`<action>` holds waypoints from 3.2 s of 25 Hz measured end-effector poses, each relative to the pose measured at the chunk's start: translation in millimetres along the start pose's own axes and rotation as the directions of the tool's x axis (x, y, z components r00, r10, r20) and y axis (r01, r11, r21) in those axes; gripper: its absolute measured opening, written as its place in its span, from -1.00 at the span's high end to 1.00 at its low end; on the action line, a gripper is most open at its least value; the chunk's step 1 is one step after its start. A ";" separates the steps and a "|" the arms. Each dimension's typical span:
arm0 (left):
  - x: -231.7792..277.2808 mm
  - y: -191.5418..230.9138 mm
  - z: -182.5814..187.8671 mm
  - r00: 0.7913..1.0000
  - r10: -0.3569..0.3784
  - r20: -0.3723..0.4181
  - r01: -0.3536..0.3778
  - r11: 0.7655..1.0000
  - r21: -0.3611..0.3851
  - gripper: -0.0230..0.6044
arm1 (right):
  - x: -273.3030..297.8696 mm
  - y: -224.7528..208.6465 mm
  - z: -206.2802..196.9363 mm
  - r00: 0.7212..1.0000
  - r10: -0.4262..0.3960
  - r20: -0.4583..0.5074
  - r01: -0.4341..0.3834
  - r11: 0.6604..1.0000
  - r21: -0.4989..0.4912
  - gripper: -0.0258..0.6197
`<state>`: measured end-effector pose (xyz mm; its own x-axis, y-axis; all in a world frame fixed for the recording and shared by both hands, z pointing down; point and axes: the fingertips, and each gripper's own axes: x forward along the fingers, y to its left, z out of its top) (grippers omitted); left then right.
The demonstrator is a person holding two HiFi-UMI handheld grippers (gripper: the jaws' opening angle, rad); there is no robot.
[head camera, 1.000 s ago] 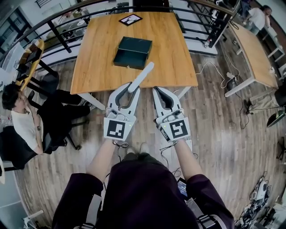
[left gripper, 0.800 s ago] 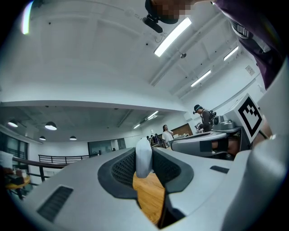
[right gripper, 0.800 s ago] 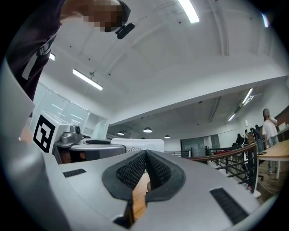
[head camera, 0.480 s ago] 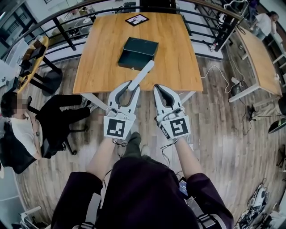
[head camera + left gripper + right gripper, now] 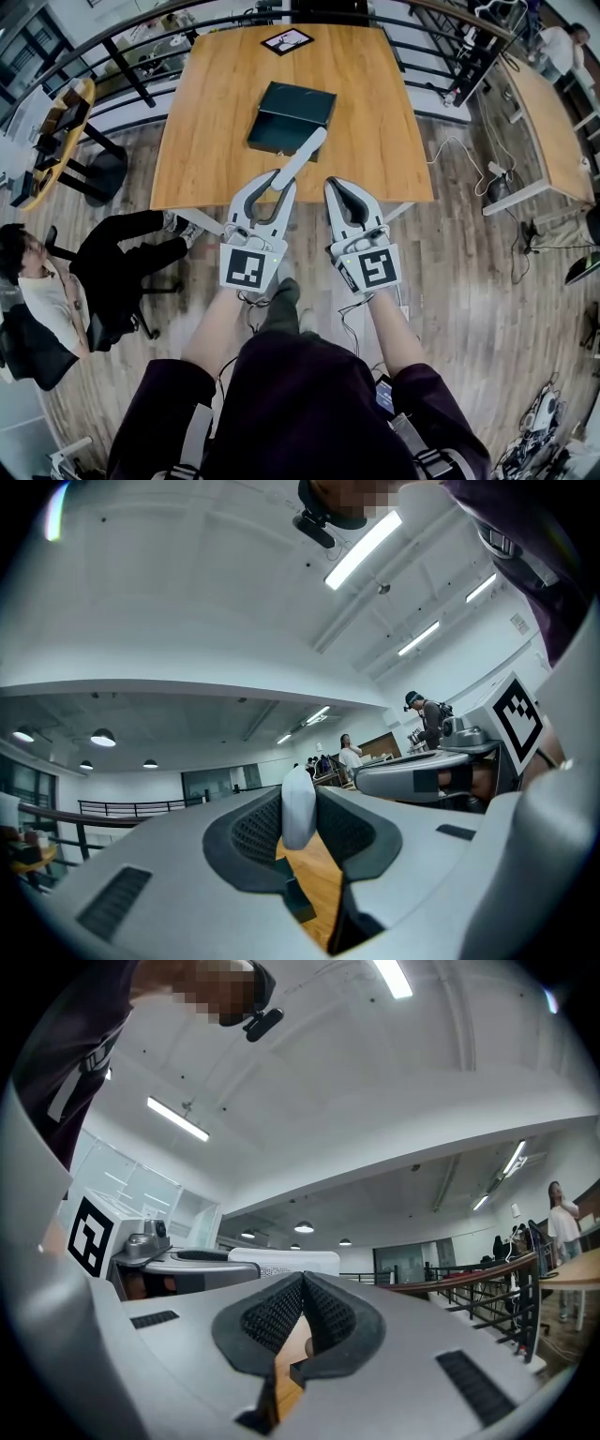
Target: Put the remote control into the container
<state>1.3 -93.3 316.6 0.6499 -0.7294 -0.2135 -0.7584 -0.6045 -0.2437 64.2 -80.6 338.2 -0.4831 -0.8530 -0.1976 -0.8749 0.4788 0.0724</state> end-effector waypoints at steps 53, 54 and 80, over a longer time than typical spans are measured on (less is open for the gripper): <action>205.6 151.4 -235.8 0.950 -0.211 -0.230 0.204 0.978 -0.054 0.60 | 256.4 -136.1 -184.4 0.976 -0.046 -0.213 0.073 0.990 0.121 0.86; 205.1 150.4 -241.8 0.947 -0.216 -0.238 0.209 0.976 -0.055 0.60 | 256.7 -136.1 -189.9 0.975 -0.045 -0.218 0.074 0.989 0.128 0.86; 203.4 124.4 -413.2 0.606 -0.614 -0.506 0.604 0.769 -0.210 0.59 | 248.1 -144.6 -252.0 0.941 -0.103 -0.321 0.163 0.973 0.166 0.86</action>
<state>18.9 -449.2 633.8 0.8349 -0.2329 0.4987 -0.2008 -0.9725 -0.1180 62.6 -413.8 525.0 -0.3753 -0.9191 0.1202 -0.9242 0.3612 -0.1239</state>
